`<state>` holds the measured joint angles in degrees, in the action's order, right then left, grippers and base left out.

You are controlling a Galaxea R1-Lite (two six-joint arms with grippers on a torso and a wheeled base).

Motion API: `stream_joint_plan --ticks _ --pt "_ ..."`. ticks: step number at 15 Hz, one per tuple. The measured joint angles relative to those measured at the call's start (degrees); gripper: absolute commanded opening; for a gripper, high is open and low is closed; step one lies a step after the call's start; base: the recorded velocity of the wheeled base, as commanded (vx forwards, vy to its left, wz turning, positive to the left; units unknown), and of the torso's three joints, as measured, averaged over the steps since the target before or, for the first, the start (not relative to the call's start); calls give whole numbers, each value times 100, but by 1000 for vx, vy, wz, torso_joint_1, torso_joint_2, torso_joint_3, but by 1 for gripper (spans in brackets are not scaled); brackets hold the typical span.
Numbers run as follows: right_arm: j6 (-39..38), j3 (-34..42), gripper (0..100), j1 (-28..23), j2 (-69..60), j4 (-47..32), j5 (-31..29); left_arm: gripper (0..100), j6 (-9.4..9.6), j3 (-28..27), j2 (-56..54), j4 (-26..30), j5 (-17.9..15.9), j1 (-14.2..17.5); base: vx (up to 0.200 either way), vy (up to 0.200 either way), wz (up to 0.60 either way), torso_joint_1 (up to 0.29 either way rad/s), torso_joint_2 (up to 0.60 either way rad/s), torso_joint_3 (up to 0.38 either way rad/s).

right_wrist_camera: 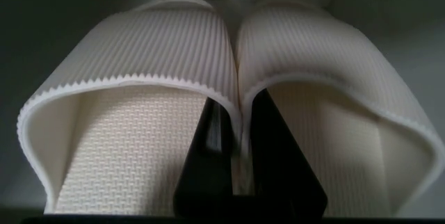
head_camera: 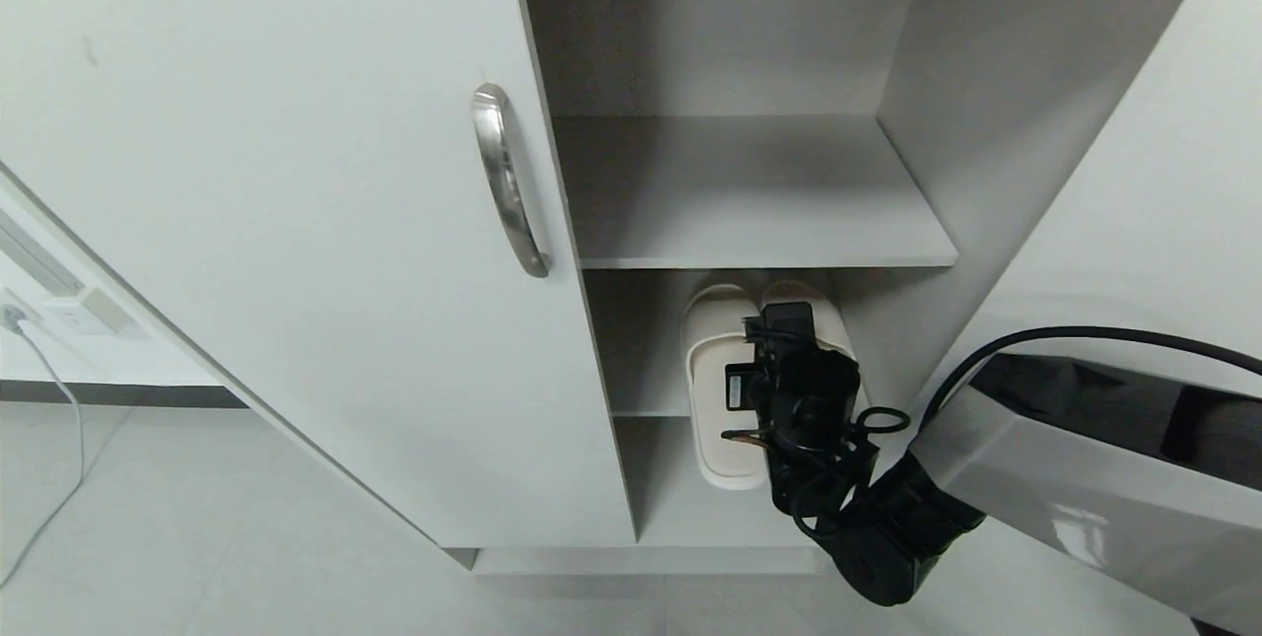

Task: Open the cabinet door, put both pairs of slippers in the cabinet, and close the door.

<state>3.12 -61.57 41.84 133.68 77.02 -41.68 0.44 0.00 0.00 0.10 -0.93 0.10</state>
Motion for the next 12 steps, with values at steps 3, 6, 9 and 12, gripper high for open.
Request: stream_joint_plan --ticks 3,6,9,12 --pt "-12 -166 0 -48 69 -38 0 0 0 0 0 0 4 0 0 0 0 0 0 0" --pt "-113 -816 0 -163 319 -380 -4 0 0 0 0 0 4 -2 0 0 0 0 0 0" --pt "-363 -1613 0 -321 564 -1163 -2 0 0 0 0 0 4 0 0 0 0 0 0 0" --pt "-401 -2197 0 -438 706 -1690 27 0 0 0 0 0 4 0 0 0 0 0 0 0"
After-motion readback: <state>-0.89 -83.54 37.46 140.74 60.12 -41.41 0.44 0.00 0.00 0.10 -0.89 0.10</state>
